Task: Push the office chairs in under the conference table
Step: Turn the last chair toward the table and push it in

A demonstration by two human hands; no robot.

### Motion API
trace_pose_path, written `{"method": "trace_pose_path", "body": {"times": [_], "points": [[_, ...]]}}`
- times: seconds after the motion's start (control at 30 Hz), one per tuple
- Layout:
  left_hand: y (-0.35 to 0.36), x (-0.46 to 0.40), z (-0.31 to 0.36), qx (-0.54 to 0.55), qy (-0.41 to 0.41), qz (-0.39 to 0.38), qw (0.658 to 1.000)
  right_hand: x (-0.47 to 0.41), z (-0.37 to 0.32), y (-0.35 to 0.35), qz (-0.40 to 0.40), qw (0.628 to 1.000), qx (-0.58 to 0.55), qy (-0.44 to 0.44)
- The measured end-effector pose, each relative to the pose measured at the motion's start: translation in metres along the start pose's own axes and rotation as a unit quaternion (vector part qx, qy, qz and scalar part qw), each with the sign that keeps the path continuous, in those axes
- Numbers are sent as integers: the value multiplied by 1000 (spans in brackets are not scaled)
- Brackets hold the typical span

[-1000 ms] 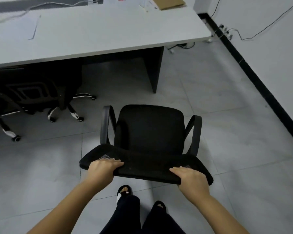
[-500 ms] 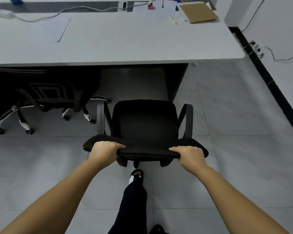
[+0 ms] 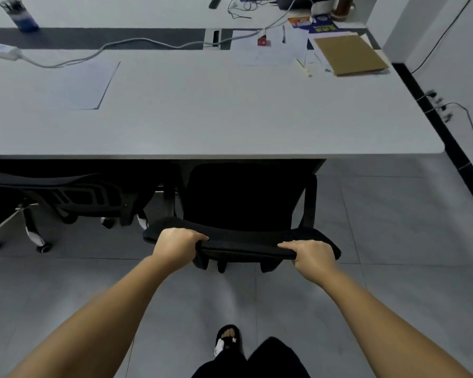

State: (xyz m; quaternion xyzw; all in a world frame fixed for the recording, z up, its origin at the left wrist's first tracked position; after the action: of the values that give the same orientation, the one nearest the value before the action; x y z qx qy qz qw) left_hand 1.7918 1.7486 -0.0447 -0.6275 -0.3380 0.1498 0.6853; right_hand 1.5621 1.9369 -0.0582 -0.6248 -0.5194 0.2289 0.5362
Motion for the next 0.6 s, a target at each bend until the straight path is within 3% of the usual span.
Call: {"method": "trace_pose_path", "body": {"times": [0.6], "points": [[-50, -158, -16, 18, -36, -13, 999, -171, 46, -75, -38, 999, 6, -32]]}}
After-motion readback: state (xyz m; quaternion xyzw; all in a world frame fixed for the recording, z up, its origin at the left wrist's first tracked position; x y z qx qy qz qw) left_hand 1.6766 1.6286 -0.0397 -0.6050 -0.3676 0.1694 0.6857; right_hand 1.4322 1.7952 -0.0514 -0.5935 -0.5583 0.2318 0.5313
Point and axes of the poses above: each hand's wrist, its own x-axis away from the middle knuckle, its own y-axis out of the palm, z = x × y, the point moved 1 cm from there along -x, towards the middle knuckle, and after that the axes turned 5 degrees about -x, right-handed, at the moved point
